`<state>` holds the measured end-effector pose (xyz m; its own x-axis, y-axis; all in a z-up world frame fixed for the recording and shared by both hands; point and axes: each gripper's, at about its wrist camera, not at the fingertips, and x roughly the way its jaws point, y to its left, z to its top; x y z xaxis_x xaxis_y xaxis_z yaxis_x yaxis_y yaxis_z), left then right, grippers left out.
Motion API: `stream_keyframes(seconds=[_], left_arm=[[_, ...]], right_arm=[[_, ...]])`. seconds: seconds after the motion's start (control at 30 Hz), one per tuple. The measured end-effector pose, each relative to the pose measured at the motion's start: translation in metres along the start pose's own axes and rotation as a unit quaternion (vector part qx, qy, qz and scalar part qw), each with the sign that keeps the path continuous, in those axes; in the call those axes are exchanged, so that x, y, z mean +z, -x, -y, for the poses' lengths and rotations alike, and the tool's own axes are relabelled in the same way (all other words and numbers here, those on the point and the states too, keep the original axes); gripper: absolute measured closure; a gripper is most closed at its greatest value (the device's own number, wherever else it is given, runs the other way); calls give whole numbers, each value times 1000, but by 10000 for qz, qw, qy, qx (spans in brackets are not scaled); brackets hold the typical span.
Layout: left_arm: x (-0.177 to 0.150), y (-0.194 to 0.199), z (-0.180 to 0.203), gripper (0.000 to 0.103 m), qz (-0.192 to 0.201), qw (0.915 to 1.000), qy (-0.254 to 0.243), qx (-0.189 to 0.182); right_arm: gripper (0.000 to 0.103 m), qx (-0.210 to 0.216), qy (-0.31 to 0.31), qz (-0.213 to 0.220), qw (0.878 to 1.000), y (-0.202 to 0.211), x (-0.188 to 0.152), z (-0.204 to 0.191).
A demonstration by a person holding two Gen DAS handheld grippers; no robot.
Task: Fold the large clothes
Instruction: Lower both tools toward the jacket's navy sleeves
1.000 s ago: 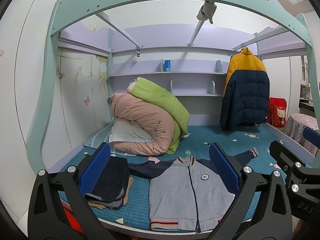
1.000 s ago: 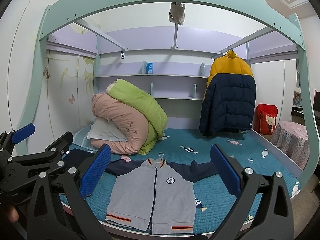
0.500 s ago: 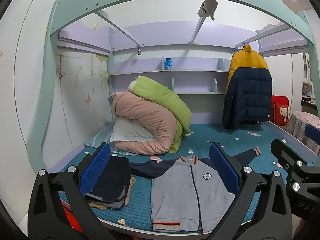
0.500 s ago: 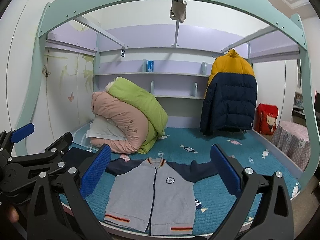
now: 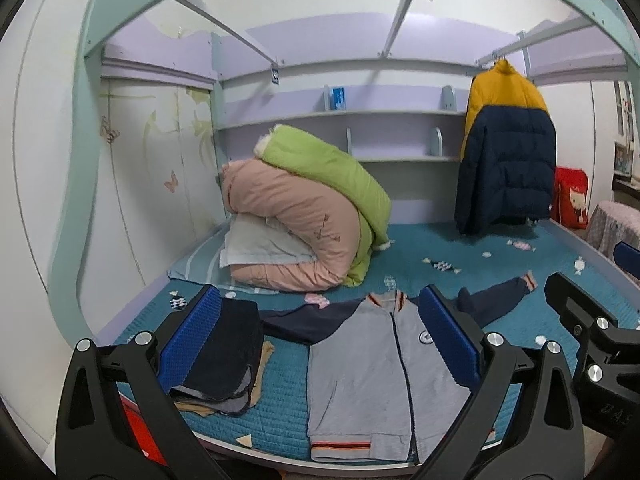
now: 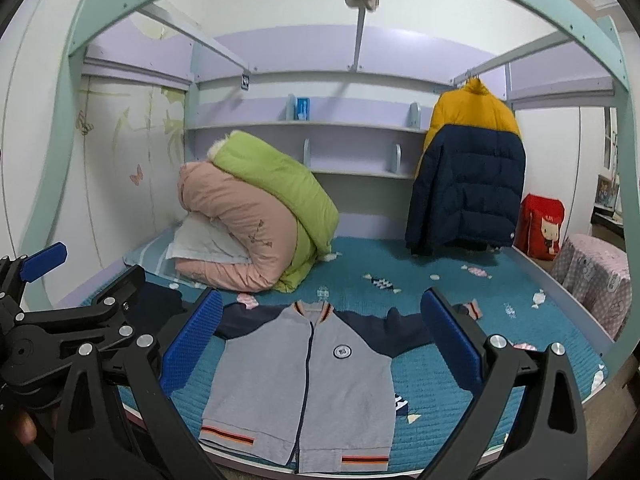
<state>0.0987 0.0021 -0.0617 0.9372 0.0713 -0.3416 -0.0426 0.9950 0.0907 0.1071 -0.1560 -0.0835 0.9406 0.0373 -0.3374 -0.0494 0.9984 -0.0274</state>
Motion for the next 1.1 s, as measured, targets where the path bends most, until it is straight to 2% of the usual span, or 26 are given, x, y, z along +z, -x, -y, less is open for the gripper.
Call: stream_keyframes(seconds=[0.2,0.43,0.6,0.73,0.87,1.03,1.1], left_arm=[[-14,-63,9,4,-434,9990,-99,-35],[-41,-161,15,4,-1290,9914,-67,-218],[-72,-241,15,4,-1984,9797,-38,-295],[-103,-303,8,4,-2601,9648,68,-388],[-132,-364,-14,5,-3080,9490,416,-530],[-142,-431,-46,5,-3401,9358,648,-670],[-136,-455,-64,5,-3374,9382,544,-546]], right_arm=[[7,11,-80,-477,9988,-59,-15,5],[7,18,-134,-1216,9925,-149,-40,8],[7,89,-170,-1849,9826,-220,-67,2],[7,172,-160,-2298,9730,-278,-92,-10],[7,329,-218,-2612,9645,-335,-113,-24],[7,455,-257,-2830,9577,-396,-124,-39],[7,498,-168,-2852,9570,-418,-126,-48]])
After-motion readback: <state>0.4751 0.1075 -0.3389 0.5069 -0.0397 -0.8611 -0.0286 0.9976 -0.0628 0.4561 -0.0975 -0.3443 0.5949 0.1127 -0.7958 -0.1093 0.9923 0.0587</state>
